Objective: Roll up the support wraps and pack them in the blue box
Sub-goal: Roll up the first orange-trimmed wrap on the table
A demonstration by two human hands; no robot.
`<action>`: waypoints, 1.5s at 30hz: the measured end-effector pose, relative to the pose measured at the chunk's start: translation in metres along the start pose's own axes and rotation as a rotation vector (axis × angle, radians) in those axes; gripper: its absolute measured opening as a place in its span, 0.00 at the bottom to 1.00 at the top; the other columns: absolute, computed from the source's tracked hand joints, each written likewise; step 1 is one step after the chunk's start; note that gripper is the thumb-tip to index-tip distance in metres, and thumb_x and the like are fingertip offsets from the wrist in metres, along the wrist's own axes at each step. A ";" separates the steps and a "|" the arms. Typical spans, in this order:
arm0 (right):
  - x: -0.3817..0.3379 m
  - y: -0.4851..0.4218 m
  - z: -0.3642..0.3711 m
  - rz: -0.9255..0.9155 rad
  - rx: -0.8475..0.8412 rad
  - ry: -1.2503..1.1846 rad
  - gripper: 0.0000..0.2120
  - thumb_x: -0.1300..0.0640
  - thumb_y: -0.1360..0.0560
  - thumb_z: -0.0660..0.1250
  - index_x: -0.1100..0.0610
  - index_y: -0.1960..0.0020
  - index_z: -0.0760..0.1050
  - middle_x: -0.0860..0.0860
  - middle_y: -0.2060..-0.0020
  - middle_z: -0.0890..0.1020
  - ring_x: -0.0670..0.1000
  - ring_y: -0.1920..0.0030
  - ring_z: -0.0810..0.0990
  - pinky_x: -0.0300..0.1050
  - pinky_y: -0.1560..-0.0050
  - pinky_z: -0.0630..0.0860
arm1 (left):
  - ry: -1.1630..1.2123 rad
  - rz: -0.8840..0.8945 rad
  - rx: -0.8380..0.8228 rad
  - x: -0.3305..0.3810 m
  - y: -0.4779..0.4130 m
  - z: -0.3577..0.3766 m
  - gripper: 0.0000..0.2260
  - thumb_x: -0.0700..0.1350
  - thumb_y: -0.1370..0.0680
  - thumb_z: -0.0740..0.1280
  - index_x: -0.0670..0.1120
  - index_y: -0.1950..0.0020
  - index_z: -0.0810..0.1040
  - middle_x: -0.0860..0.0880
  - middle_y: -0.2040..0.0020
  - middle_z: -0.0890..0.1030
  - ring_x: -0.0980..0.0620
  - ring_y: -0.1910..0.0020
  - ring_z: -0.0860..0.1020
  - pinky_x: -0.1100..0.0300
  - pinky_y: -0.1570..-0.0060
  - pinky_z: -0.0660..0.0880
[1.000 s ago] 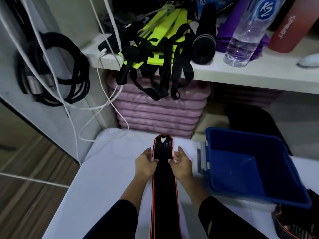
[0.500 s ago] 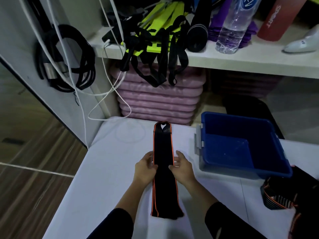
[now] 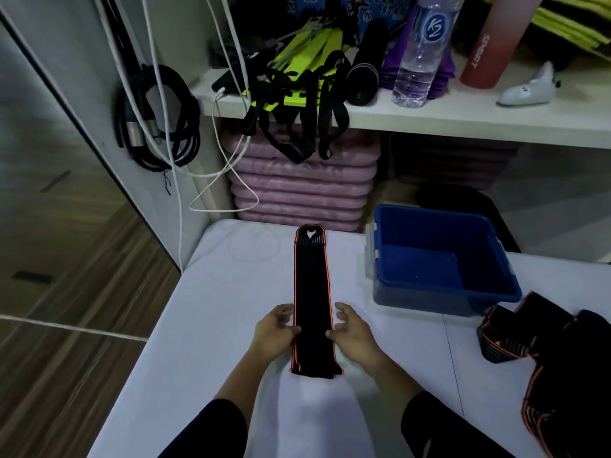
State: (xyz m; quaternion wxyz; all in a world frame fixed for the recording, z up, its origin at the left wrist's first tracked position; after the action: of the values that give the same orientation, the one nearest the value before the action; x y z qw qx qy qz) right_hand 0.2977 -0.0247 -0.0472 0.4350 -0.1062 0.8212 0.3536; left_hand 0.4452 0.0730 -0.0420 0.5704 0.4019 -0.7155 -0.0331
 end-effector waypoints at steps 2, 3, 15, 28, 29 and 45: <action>0.007 0.006 -0.001 0.001 0.005 0.007 0.26 0.63 0.26 0.67 0.54 0.30 0.63 0.54 0.35 0.72 0.54 0.41 0.75 0.42 0.44 0.72 | -0.009 -0.029 0.057 -0.011 0.004 -0.003 0.16 0.36 0.28 0.66 0.47 0.41 0.75 0.45 0.50 0.80 0.46 0.49 0.80 0.47 0.42 0.76; 0.010 0.010 0.000 0.009 0.002 0.005 0.25 0.63 0.26 0.66 0.55 0.31 0.64 0.54 0.37 0.73 0.54 0.44 0.76 0.42 0.47 0.73 | -0.012 -0.049 0.070 -0.015 0.008 -0.003 0.16 0.36 0.28 0.65 0.46 0.41 0.75 0.44 0.53 0.81 0.45 0.52 0.80 0.47 0.43 0.76; 0.007 0.051 0.005 -0.239 -0.022 -0.003 0.11 0.61 0.27 0.70 0.52 0.46 0.77 0.50 0.47 0.80 0.44 0.49 0.79 0.32 0.45 0.73 | -0.097 0.249 0.047 -0.012 0.061 -0.003 0.09 0.39 0.26 0.67 0.50 0.50 0.81 0.50 0.56 0.82 0.58 0.61 0.79 0.76 0.61 0.71; 0.025 0.064 0.027 -0.357 -0.116 0.537 0.23 0.56 0.32 0.72 0.50 0.38 0.75 0.46 0.43 0.76 0.45 0.42 0.72 0.34 0.41 0.65 | -0.659 0.434 -0.116 -0.033 0.069 0.012 0.20 0.45 0.27 0.69 0.48 0.36 0.75 0.52 0.40 0.77 0.52 0.41 0.72 0.69 0.46 0.65; 0.025 0.064 0.026 -0.371 -0.095 0.510 0.20 0.57 0.32 0.72 0.51 0.41 0.76 0.45 0.46 0.77 0.44 0.46 0.72 0.31 0.45 0.65 | -0.661 0.448 -0.092 -0.034 0.069 0.013 0.19 0.45 0.27 0.69 0.48 0.36 0.75 0.52 0.41 0.77 0.52 0.41 0.71 0.70 0.48 0.64; 0.025 0.062 0.016 -0.266 0.138 0.235 0.11 0.57 0.28 0.71 0.53 0.47 0.76 0.48 0.55 0.75 0.47 0.57 0.75 0.32 0.57 0.69 | -0.344 0.213 0.047 -0.034 0.063 0.025 0.10 0.45 0.22 0.63 0.46 0.43 0.76 0.48 0.56 0.77 0.53 0.62 0.74 0.64 0.58 0.69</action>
State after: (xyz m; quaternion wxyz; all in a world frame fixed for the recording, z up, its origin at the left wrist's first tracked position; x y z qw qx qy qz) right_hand 0.2627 0.0342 -0.0426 0.3853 -0.2241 0.8674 0.2210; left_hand 0.3909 0.1256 -0.0456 0.4307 0.3257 -0.8413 -0.0241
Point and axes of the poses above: each hand's wrist, its own y-axis away from the middle knuckle, its own z-axis out of the palm, x = y × z, the point moved 4 cm from there along -y, towards the middle knuckle
